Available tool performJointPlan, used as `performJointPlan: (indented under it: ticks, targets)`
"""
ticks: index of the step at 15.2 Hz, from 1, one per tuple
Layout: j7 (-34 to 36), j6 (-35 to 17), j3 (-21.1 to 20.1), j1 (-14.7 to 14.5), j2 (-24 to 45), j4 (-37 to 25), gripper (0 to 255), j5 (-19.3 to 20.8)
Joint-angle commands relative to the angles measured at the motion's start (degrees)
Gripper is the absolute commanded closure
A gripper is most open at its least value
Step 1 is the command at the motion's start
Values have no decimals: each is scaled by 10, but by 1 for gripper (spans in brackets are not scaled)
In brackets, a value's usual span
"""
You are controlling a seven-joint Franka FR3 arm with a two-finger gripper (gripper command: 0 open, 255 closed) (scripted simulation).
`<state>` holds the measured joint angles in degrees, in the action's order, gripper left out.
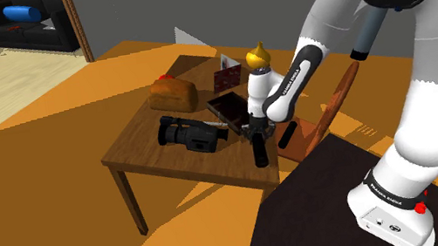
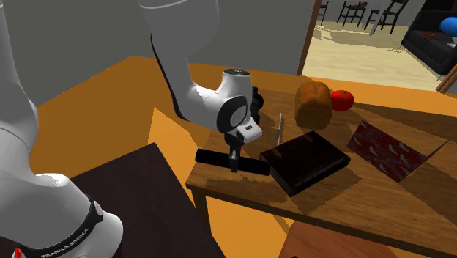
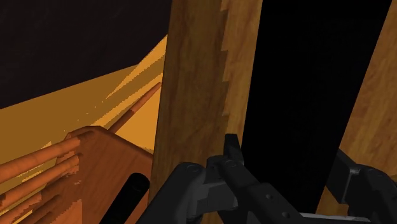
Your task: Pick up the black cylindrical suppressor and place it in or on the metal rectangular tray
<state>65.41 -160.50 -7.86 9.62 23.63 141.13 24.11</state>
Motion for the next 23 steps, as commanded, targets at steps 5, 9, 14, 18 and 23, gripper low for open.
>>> performJointPlan:
  ticks: [5,9,14,18,23]
  targets:
    - [-30,39,-29,22,-54,14,255,-35]
    - [-51,65,-46,33,-89,21,255,-61]
    - [-78,100,-62,43,-132,26,255,-95]
    - [-97,124,-57,51,-113,-17,255,-98]
    - [-128,167,-41,63,-39,-135,255,-91]
